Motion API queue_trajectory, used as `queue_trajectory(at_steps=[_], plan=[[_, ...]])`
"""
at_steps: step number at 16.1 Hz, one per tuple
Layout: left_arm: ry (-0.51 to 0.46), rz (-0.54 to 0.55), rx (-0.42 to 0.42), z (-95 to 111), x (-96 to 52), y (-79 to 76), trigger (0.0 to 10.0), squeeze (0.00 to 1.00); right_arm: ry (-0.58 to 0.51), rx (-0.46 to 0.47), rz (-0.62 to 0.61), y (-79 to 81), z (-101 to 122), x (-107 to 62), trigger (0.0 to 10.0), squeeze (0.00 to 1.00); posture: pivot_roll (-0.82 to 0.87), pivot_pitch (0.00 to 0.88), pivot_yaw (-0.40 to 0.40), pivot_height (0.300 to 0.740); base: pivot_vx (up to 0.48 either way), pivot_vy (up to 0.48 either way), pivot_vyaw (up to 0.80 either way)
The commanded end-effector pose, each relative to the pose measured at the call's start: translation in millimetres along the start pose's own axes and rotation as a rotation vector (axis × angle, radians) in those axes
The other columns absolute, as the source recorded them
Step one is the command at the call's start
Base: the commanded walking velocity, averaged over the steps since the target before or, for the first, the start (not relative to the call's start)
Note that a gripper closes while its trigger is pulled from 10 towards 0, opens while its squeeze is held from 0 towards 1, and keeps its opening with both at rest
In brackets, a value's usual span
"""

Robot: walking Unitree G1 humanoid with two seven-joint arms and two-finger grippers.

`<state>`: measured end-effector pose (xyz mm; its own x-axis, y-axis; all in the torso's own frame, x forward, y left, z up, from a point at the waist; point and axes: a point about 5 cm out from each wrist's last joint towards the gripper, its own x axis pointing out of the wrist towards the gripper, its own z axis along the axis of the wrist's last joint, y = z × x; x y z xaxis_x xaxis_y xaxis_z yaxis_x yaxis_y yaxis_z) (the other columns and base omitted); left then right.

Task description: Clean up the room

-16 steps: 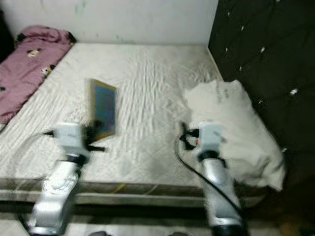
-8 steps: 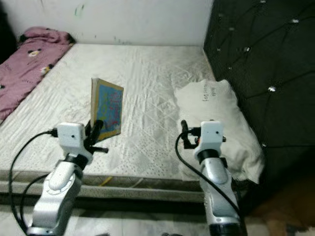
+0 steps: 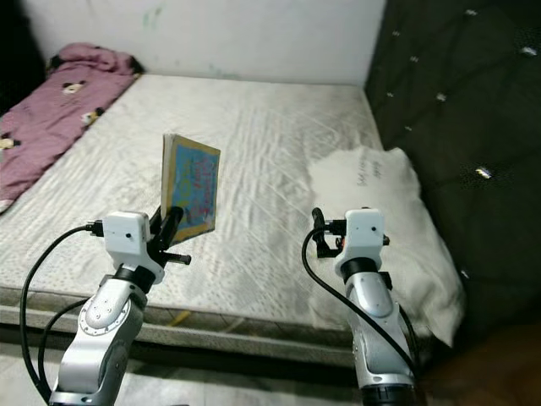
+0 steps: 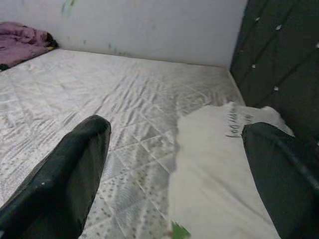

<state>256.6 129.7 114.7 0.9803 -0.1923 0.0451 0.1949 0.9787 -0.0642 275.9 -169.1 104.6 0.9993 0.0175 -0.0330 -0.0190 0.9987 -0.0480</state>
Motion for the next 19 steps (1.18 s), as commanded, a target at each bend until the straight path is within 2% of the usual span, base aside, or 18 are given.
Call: queue_trajectory(at_steps=[1,7,9,11,13,14,15,16,18,19], plan=[[-0.063,0.000,0.006,12.3,1.3,1.6,10.0,0.00,-0.007,-0.004,0.005,1.5,1.7,1.7,10.0,0.00,0.00,0.000,0.016,0.740,0.368,0.000,0.00],[-0.064,0.007,0.008,12.3,1.8,1.8,10.0,0.00,-0.007,-0.010,0.008,2.1,1.5,2.2,10.0,0.00,0.01,0.000,0.015,0.740,0.361,0.000,0.00],[-0.067,0.032,0.029,12.0,1.9,2.9,10.0,0.00,-0.008,-0.012,0.009,2.4,1.7,2.6,10.0,0.00,0.01,0.000,0.016,0.740,0.000,0.000,0.00],[-0.040,0.071,0.012,7.5,2.5,4.4,10.0,0.00,-0.009,-0.013,0.006,1.2,1.0,2.6,10.0,0.00,0.01,0.000,0.016,0.740,0.000,0.000,0.00],[0.038,0.166,0.093,3.3,3.7,8.4,10.0,0.00,-0.008,-0.015,0.007,1.4,0.9,3.2,10.0,0.00,0.01,0.000,0.015,0.740,0.000,0.000,0.00],[0.034,0.144,0.080,3.0,2.3,9.1,10.0,0.00,-0.007,-0.016,0.010,2.6,0.6,3.2,10.0,0.00,0.01,0.000,0.015,0.740,0.000,0.000,0.00],[-0.010,0.076,0.052,4.4,0.2,9.1,10.0,0.00,-0.008,-0.016,0.012,3.2,0.6,3.5,10.0,0.00,0.01,0.000,0.014,0.740,0.000,0.000,0.00],[0.004,0.112,0.038,0.2,-2.8,14.5,10.0,0.00,-0.008,-0.016,0.012,3.1,0.8,3.8,10.0,0.00,0.01,0.000,0.011,0.740,0.000,0.000,0.00],[0.023,0.110,0.007,-1.6,-3.7,14.4,10.0,0.00,-0.009,-0.012,0.011,2.6,1.1,4.0,10.0,0.00,0.01,0.007,0.010,0.740,0.000,0.000,0.00],[0.030,0.129,0.021,-0.6,-3.7,15.3,10.0,0.00,-0.012,-0.005,0.011,2.4,2.1,4.0,10.0,0.00,0.01,0.017,0.010,0.740,0.000,0.000,0.00]])
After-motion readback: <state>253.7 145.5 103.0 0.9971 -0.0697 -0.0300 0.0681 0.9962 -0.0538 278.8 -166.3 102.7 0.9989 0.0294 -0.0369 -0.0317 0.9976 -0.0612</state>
